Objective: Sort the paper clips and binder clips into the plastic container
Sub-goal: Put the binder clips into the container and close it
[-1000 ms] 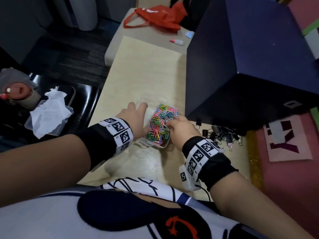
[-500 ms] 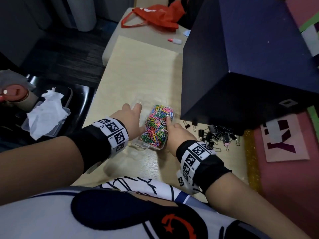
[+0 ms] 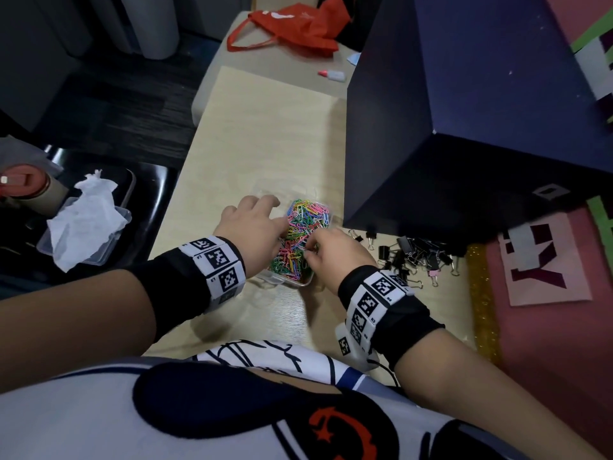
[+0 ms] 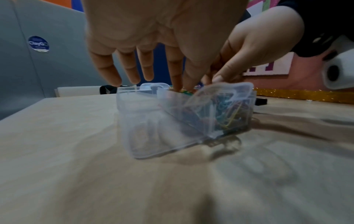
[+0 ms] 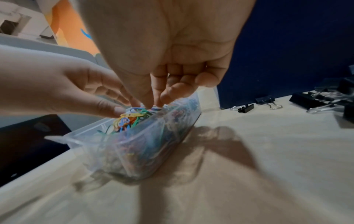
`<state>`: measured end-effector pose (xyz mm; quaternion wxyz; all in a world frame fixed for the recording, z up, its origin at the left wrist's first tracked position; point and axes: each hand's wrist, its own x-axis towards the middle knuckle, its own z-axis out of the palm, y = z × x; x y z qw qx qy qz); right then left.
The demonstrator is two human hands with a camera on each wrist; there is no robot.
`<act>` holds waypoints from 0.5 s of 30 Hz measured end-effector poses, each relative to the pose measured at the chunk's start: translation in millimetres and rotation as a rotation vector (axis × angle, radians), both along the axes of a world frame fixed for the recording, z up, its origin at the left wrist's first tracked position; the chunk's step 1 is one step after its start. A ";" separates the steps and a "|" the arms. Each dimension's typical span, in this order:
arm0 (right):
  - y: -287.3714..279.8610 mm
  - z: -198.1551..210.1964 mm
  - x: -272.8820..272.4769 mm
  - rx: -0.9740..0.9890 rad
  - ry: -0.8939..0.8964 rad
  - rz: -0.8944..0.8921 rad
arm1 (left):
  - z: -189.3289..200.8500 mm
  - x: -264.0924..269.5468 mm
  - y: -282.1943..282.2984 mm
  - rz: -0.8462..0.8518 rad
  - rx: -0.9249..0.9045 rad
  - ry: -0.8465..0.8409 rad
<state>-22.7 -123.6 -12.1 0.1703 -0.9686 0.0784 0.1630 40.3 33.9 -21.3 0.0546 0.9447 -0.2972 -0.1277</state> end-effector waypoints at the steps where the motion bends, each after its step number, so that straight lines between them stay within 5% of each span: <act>1: -1.0 0.8 0.4 0.013 -0.024 -0.036 | 1.3 2.6 1.7 0.018 -0.025 0.001; 7: -25.6 -5.5 -1.2 -0.062 0.002 -0.322 | 3.6 28.1 18.8 0.199 -0.024 0.057; 11: -39.7 -16.9 -11.4 -0.254 0.153 -0.492 | -2.2 39.3 28.3 0.216 0.058 0.234; 15: -57.1 -35.9 -15.2 -0.221 0.343 -0.551 | -3.6 40.0 26.9 0.298 0.030 0.239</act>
